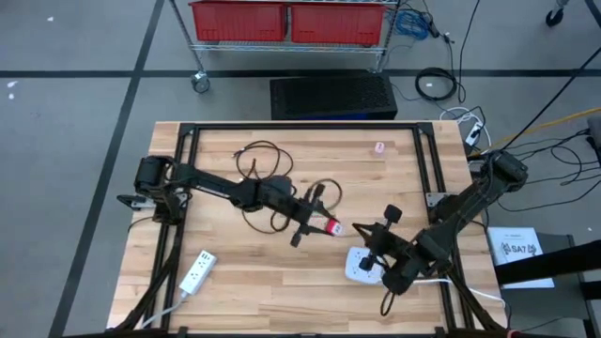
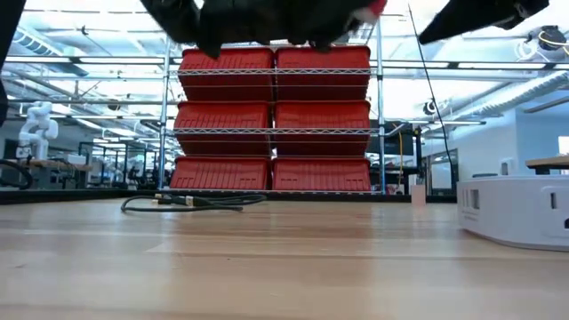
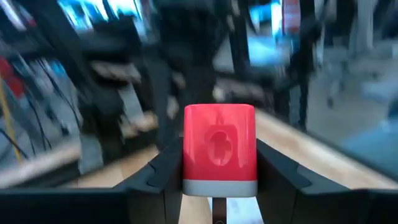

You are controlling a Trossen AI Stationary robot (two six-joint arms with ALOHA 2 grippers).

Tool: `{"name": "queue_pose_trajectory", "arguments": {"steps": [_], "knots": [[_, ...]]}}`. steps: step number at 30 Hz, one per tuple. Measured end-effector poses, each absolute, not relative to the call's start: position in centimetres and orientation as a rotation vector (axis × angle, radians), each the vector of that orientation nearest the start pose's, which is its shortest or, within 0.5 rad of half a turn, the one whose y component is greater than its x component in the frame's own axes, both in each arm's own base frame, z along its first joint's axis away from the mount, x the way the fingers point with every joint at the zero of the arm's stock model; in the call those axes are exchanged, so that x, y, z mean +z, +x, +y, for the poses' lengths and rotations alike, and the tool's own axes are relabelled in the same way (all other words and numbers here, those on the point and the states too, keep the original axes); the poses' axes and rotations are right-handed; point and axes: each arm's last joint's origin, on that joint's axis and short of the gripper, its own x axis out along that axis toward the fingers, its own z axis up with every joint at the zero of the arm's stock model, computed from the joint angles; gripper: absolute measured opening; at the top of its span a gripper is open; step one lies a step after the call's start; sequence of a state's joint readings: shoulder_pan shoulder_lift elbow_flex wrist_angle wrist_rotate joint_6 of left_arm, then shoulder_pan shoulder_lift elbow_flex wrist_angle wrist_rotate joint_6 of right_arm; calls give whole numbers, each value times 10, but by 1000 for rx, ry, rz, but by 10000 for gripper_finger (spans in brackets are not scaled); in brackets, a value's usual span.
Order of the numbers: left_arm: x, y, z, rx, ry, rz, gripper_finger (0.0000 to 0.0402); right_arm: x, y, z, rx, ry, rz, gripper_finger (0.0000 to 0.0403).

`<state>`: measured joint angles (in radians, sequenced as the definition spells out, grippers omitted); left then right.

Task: Insert USB
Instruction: Insert the red charger adapter into the right white outlet extension

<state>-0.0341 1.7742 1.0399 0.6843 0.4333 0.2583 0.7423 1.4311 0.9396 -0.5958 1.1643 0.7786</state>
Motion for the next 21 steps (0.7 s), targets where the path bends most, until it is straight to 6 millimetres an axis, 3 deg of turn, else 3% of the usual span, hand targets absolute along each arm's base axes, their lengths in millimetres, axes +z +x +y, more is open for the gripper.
{"name": "queue_pose_trajectory", "arguments": {"steps": [6, 15, 21], "knots": [[233, 372, -7, -420, 173, -205, 152, 227, 224, 157, -615, -60, 304, 0], [228, 357, 4, -411, 132, -295, 152, 248, 253, 146, -622, 0, 197, 3], [229, 357, 5, -408, 137, -310, 152, 265, 264, 148, -480, 0, 142, 55]]}}
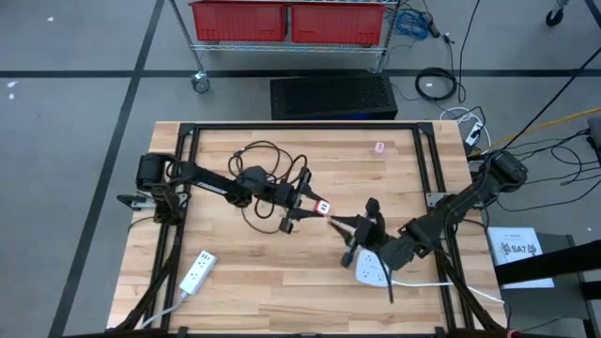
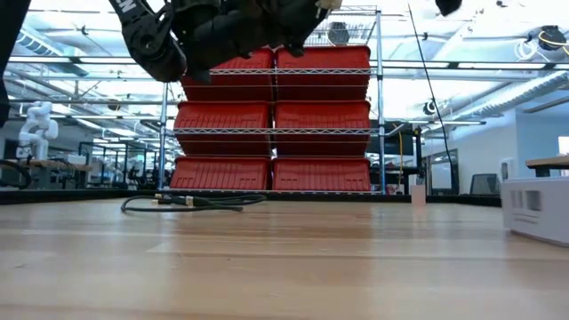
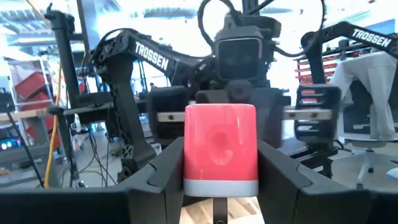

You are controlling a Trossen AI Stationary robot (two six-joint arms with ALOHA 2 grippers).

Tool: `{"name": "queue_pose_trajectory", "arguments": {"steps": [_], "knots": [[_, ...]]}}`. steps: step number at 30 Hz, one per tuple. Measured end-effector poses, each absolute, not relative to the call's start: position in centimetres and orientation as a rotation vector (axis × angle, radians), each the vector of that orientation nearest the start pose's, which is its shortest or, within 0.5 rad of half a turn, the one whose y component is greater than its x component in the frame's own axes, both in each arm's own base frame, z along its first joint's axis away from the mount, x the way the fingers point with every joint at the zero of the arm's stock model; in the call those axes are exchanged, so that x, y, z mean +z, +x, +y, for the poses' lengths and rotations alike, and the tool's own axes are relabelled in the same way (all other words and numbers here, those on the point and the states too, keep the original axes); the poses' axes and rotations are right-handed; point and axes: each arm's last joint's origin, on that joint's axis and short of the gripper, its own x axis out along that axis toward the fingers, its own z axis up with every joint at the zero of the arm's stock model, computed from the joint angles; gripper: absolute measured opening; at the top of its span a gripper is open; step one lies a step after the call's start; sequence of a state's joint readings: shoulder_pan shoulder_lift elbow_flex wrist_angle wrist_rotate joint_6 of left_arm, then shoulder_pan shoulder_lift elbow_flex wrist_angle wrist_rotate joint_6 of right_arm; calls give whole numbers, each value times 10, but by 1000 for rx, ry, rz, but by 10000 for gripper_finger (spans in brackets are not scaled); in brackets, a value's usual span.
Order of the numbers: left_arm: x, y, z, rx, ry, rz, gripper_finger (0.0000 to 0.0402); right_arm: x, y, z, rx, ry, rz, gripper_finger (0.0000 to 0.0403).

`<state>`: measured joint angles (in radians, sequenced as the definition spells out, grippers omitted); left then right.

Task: Insert USB
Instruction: Insert the red charger adapter into the right white outlet extension

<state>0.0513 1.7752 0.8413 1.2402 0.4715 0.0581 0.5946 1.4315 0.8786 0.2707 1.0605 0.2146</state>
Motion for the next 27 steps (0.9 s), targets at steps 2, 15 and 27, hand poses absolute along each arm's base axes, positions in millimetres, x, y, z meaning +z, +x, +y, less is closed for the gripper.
{"name": "queue_pose_trajectory", "arguments": {"steps": [2, 15, 27], "knots": [[230, 356, 5, -422, 141, -322, 152, 268, 268, 146, -441, 6, 129, 83], [230, 356, 3, -456, 147, -326, 152, 277, 273, 141, -434, -18, 75, 225], [228, 357, 1, -468, 141, -307, 152, 284, 279, 132, -467, -26, 28, 218]]}}
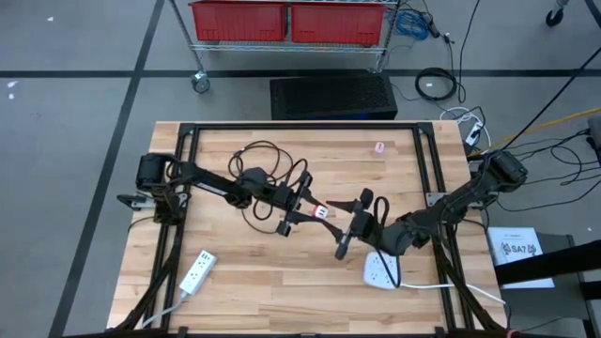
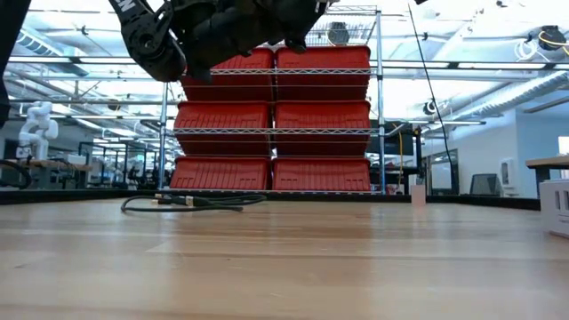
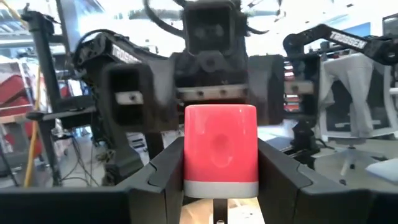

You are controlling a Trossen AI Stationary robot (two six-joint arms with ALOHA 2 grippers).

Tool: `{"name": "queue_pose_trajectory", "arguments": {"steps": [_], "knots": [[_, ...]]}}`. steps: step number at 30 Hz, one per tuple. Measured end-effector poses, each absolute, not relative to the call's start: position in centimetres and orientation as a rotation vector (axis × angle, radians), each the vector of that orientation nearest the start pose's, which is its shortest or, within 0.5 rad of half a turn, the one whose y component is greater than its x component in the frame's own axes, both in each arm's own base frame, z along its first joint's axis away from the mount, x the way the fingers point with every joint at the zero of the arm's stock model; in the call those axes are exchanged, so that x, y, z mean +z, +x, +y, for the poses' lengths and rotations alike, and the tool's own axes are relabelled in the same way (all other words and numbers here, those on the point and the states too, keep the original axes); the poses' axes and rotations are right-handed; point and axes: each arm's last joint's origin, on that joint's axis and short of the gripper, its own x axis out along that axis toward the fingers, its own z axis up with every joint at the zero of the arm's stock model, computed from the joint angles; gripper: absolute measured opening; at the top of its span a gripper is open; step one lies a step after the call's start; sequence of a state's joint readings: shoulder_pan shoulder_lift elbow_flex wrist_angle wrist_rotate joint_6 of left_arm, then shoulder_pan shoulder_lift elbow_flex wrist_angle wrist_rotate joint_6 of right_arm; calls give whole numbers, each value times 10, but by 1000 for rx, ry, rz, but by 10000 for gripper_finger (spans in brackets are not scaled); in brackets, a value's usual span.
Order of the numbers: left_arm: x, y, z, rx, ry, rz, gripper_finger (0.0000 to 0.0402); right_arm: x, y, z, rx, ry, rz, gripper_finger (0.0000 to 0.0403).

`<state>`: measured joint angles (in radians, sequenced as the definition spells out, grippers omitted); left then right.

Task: Insert USB
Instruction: Insert the red charger adapter into the right white outlet extension

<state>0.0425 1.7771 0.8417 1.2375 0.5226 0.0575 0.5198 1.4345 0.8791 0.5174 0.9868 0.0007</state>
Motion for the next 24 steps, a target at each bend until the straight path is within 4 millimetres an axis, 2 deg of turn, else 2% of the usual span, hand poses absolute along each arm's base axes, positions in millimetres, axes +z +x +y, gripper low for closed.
{"name": "queue_pose_trajectory", "arguments": {"steps": [4, 14, 18, 24], "knots": [[229, 356, 0, -470, 144, -317, 152, 285, 280, 131, -471, -48, 27, 219], [230, 356, -1, -472, 150, -333, 152, 273, 294, 124, -464, -44, 28, 211], [230, 356, -2, -472, 152, -339, 152, 275, 297, 125, -459, -71, -1, 186], [231, 356, -2, -463, 153, -345, 152, 275, 299, 119, -480, -77, 4, 119]]}}
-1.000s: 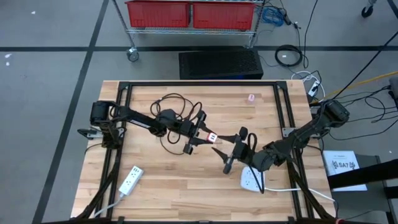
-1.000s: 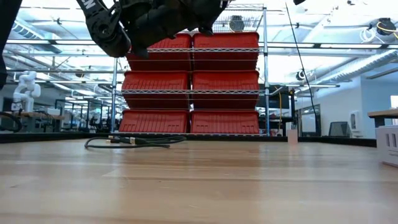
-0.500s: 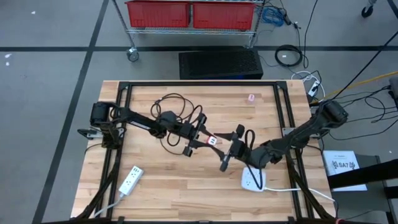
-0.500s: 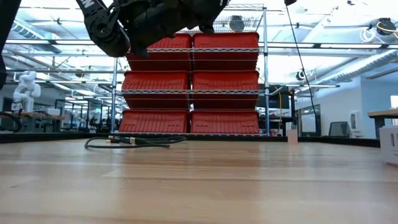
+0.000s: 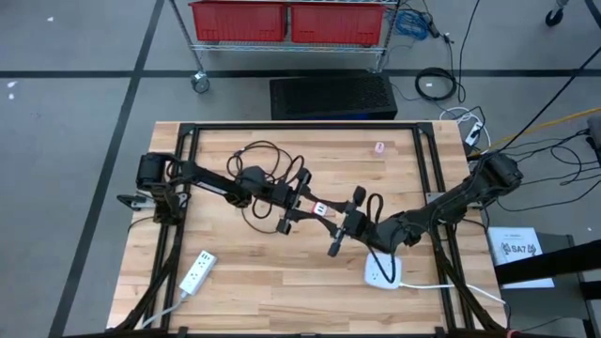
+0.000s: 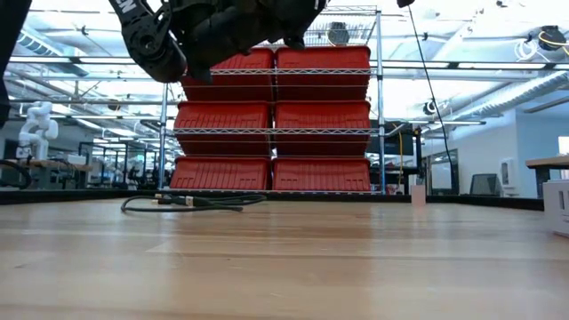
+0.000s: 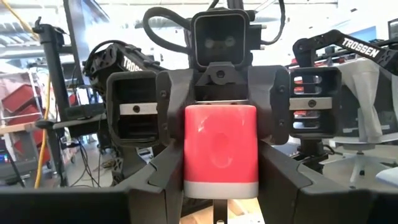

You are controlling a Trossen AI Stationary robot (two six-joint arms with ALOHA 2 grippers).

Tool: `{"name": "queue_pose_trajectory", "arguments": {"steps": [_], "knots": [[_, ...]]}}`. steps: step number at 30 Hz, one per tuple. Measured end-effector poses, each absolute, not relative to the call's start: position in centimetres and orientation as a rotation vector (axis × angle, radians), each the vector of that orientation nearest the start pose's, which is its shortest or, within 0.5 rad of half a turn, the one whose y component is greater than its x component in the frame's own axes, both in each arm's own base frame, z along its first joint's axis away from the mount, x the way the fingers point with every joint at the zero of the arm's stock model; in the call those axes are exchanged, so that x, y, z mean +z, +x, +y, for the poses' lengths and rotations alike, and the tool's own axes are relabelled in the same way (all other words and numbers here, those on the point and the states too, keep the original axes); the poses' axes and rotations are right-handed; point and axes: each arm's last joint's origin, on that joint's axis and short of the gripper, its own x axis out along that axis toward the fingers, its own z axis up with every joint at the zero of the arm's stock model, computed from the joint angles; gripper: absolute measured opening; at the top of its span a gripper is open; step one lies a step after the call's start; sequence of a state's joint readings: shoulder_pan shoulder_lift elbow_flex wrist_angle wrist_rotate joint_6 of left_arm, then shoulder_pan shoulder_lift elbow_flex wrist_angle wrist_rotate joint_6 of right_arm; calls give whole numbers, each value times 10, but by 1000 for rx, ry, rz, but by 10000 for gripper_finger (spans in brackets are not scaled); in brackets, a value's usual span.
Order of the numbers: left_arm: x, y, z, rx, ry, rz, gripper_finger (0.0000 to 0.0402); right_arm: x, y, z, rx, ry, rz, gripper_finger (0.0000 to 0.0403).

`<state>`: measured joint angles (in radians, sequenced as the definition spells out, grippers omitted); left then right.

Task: Insert USB
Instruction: Insert the red charger adapter into the right white outlet extension

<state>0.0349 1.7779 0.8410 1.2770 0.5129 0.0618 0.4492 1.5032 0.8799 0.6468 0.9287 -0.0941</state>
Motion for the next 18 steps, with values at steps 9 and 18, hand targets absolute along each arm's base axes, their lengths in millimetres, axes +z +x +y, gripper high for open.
{"name": "queue_pose_trajectory", "arguments": {"steps": [9, 18], "knots": [[231, 356, -2, -465, 154, -345, 152, 275, 300, 117, -485, -99, 8, 119], [229, 357, -3, -457, 123, -302, 244, 279, 296, 117, -491, -163, 22, 119]]}}
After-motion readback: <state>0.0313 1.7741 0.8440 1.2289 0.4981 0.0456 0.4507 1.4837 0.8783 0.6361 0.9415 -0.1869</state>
